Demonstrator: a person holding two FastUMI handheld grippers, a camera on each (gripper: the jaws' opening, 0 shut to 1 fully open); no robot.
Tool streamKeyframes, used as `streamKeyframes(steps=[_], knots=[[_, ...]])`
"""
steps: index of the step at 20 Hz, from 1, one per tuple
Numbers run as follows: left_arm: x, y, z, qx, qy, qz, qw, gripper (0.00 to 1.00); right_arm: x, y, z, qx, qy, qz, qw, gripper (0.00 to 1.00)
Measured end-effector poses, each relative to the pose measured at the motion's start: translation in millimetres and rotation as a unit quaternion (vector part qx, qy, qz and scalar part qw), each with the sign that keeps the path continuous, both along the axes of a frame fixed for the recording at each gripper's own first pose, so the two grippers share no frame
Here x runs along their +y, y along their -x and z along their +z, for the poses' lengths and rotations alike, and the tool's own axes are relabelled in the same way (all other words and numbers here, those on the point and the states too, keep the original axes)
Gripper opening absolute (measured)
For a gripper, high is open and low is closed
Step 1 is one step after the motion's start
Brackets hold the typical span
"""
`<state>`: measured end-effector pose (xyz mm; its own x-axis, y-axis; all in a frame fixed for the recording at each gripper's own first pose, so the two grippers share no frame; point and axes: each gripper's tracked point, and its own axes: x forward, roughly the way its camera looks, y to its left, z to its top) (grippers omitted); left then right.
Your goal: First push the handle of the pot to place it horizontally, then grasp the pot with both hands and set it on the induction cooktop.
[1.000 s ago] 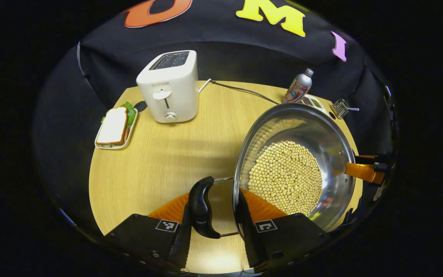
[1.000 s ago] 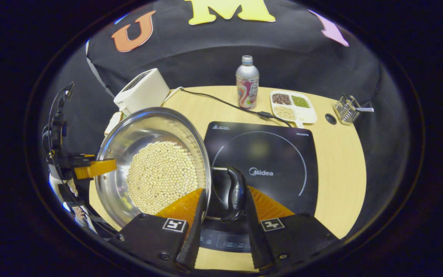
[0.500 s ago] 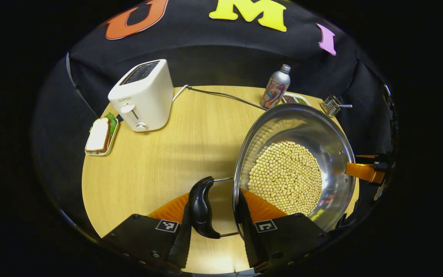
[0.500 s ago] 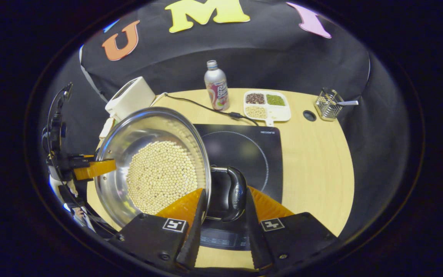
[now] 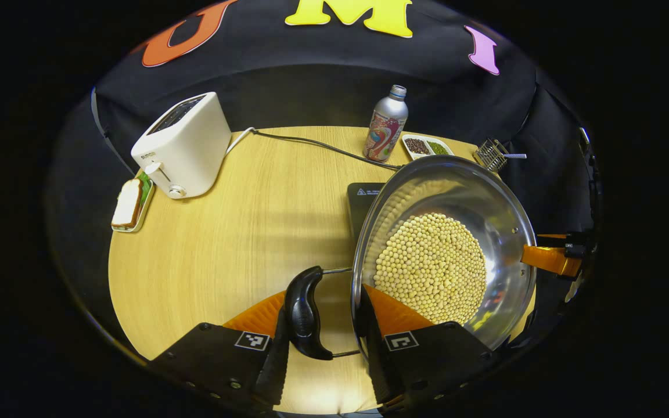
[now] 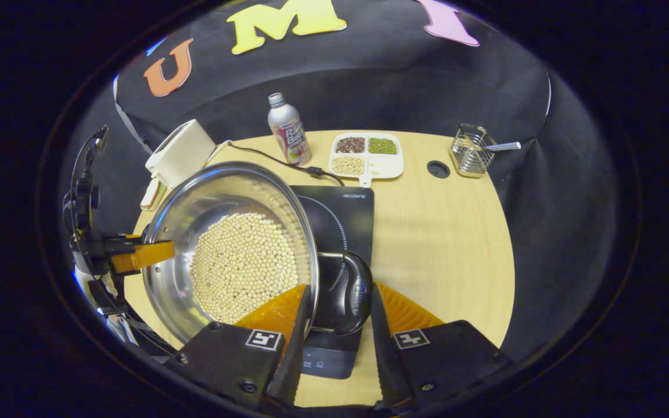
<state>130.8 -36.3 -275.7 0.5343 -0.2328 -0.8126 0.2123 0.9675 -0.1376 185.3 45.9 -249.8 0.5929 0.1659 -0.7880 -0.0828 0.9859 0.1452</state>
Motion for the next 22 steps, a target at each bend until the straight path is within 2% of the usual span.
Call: streamKeyframes(steps=[7, 9, 10, 11, 12, 13, 14, 22], knots=[[-26.9, -6.1, -9.4, 0.011, -0.005, 0.006, 1.000, 0.57, -23.9, -13.5, -13.8, 0.010, -0.001, 0.000, 1.000, 0.54], [-30.9, -7.9, -11.9, 0.014, -0.004, 0.008, 1.000, 0.47, -26.8, -18.3, -16.6, 0.013, -0.001, 0.000, 1.000, 0.54], [-32.1, -10.9, -15.2, 0.016, -0.004, 0.008, 1.000, 0.67, -26.9, -21.0, -17.7, 0.014, 0.000, 0.001, 1.000, 0.54], [-33.7, -13.3, -16.7, 0.019, -0.004, 0.008, 1.000, 0.57, -27.8, -23.8, -17.2, 0.014, 0.000, 0.001, 1.000, 0.54], [-34.0, -14.8, -17.0, 0.019, -0.003, 0.007, 1.000, 0.57, -28.7, -25.8, -17.2, 0.013, 0.001, 0.001, 1.000, 0.54], [-33.8, -17.8, -18.7, 0.021, -0.002, 0.005, 1.000, 0.47, -28.7, -27.8, -16.5, 0.012, 0.001, 0.000, 1.000, 0.53], [-34.9, -19.9, -20.1, 0.023, -0.001, 0.005, 1.000, 0.57, -29.3, -28.7, -17.3, 0.012, 0.002, 0.000, 1.000, 0.53], [-38.5, -30.7, -25.2, 0.030, 0.003, -0.018, 0.999, 0.57, -30.4, -27.1, -20.4, 0.010, -0.004, -0.022, 1.000, 0.54]])
